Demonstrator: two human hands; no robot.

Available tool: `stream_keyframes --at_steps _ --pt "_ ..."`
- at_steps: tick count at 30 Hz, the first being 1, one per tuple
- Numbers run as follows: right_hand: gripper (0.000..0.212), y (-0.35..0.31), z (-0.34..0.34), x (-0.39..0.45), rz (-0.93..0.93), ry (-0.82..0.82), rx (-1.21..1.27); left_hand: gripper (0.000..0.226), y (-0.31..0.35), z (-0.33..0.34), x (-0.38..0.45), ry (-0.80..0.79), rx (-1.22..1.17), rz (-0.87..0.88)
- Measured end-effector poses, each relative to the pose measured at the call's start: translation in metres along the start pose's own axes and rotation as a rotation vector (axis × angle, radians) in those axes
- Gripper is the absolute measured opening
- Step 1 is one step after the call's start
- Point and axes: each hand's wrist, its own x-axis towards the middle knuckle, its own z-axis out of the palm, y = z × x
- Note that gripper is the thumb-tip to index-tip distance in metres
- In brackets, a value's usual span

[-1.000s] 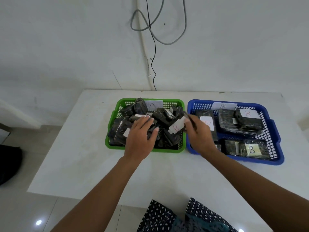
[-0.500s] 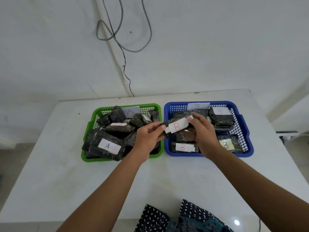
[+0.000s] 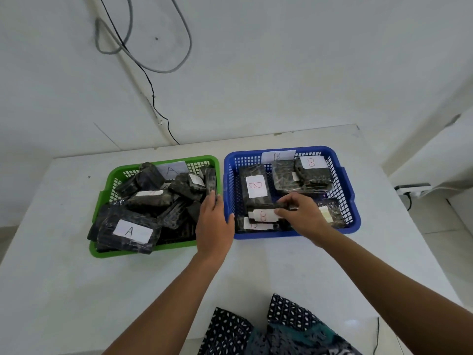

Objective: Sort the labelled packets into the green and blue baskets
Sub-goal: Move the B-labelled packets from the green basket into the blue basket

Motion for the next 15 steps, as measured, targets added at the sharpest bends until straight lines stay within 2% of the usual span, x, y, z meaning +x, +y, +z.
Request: stream_keyframes --at_steps 5,8,15 --pt "0.013 0.007 0.018 0.011 -0.094 -0.131 -0.281 0.063 -0.015 0.016 -0.023 0.039 0.171 0.032" --pt "0.024 0.009 0.022 0.013 -0.199 -0.178 -0.525 0.064 -0.022 0.023 -0.026 0.019 0.243 0.057" --pt "0.039 0.017 0.032 0.004 -0.334 -0.178 -0.647 0.062 -0.023 0.026 -0.024 0.017 0.232 0.064"
